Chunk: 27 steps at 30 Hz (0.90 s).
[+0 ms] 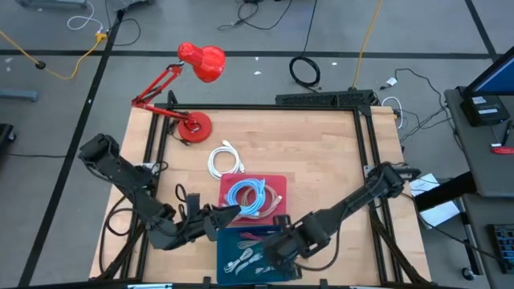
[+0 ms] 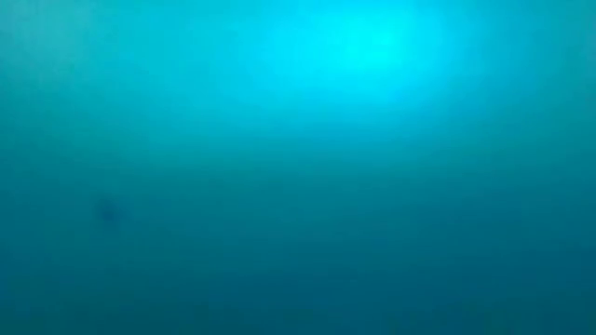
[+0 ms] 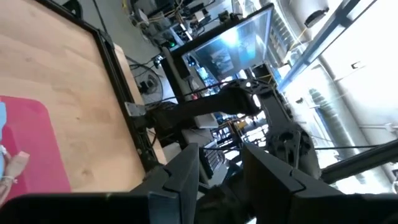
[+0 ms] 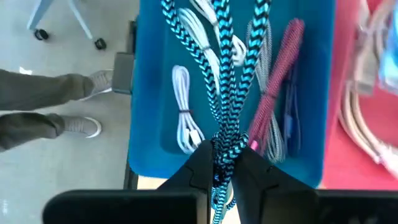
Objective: Pick & Place USB Port
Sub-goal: Put the blue and black charger cable into the blue bin
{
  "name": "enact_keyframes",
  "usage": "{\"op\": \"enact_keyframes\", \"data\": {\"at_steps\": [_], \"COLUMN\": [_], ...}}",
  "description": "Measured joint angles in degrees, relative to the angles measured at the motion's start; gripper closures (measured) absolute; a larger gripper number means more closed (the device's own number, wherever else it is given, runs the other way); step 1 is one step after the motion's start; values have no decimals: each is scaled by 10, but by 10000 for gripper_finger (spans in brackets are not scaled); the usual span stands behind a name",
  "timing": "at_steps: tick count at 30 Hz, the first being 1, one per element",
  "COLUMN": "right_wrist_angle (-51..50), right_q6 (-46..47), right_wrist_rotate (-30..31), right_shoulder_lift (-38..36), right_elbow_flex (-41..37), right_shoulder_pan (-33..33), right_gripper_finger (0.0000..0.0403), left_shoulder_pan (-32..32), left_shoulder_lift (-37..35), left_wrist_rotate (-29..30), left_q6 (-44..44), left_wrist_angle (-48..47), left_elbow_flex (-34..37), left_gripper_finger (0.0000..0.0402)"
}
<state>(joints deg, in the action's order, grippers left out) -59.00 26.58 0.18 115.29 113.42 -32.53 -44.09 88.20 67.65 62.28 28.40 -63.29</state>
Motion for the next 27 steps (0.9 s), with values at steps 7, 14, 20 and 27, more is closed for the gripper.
{"op": "enact_keyframes", "data": {"at_steps": [7,14,20,27], "right_wrist_angle": [15,62,86,98], "right_q6": [-27,-40,-58,-49], "right_wrist_rotate": [-1,-30,-7,-2], "right_shoulder_lift": [44,70,68,68], "right_elbow_flex": [28,26,15,14], "right_shoulder_pan": [-6,2,3,5], "right_gripper_finger": [378,378,376,261], "left_shoulder_pan": [-4,-4,-4,-5], "left_shoulder_lift": [0,0,0,0], "left_wrist_rotate": [2,3,0,-6], "left_q6": [4,8,8,8], "left_wrist_angle": [2,2,2,2], "left_elbow_flex": [0,0,0,0], "left_gripper_finger": [275,275,275,275]}}
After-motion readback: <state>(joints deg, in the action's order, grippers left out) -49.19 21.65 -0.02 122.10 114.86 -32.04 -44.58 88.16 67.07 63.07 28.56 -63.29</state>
